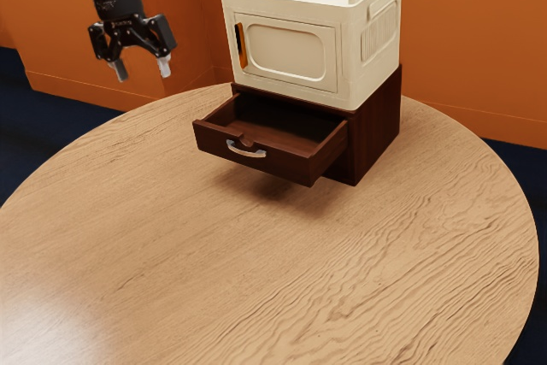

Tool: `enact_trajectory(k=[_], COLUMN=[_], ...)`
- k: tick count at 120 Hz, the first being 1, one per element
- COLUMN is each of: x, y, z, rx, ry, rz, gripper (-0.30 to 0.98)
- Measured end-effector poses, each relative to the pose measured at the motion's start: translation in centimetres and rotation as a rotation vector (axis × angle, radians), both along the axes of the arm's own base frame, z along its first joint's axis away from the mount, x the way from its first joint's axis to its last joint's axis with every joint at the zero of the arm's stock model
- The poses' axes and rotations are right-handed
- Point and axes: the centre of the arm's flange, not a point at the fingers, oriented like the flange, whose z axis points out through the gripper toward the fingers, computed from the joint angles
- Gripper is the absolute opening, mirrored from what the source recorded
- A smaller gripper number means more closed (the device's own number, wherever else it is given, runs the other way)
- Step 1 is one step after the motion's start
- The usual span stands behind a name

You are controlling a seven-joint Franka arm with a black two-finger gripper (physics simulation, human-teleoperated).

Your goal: Push the drawer handle with one arm to close the drawer

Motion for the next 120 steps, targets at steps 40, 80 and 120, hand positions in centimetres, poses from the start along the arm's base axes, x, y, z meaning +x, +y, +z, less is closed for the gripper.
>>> enact_trajectory(k=[40, 80, 120], x=[-7.9, 1.9, 8.7], y=[-4.2, -5.0, -6.7], z=[-13.7, -22.3, -24.2], rx=[0.043, 0.090, 0.089], ry=[0.037, -0.052, -0.137], rz=[-0.111, -0.169, -0.214], gripper=[0.64, 0.39, 0.17])
